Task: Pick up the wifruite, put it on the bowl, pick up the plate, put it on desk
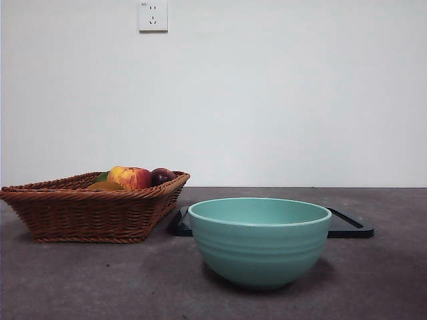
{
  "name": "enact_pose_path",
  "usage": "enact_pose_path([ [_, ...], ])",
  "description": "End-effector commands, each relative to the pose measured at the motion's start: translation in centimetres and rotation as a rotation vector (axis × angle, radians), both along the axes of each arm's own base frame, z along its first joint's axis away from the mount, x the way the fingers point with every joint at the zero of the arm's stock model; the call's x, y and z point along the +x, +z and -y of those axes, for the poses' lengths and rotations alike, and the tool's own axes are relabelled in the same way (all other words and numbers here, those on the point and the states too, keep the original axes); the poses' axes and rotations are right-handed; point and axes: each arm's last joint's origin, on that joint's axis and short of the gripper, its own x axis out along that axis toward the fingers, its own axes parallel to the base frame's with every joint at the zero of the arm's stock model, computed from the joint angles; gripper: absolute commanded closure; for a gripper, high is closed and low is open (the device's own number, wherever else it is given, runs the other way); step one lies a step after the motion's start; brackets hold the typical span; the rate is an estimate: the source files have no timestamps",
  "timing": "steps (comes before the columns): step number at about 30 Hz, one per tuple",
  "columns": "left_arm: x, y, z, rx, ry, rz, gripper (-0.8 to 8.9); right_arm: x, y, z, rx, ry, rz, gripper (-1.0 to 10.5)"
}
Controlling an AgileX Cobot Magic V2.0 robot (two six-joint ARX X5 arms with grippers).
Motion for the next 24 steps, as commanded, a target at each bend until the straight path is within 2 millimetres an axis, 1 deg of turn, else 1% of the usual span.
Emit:
enact_pose_path([
  [1, -0.2, 0.7, 0.0, -0.046, -0.012, 0.017, 8.05, -0.1, 0.6, 0.0, 0.058, -0.005, 0.004, 9.4],
  [7, -0.8, 3.1, 0.2, -0.057, -0.049, 0.038, 8.04, -0.7, 3.5, 0.0, 0.067, -0.003, 0.08, 9.4],
  [13, -1.7, 6.6, 0.3, -0.056, -0.068, 0.037, 8.04, -1.8, 7.1, 0.0, 0.064, -0.001, 0.125, 9.4],
  [19, -2.1, 10.0, 0.5, -0.008, -0.171, -0.03, 8.04, -2.4, 10.8, -0.1, 0.005, 0.035, 0.066, 9.4],
  [24, -1.8, 12.5, 0.8, 0.042, -0.293, -0.138, 8.04, -2.1, 13.5, -0.4, -0.058, 0.142, -0.071, 9.4],
])
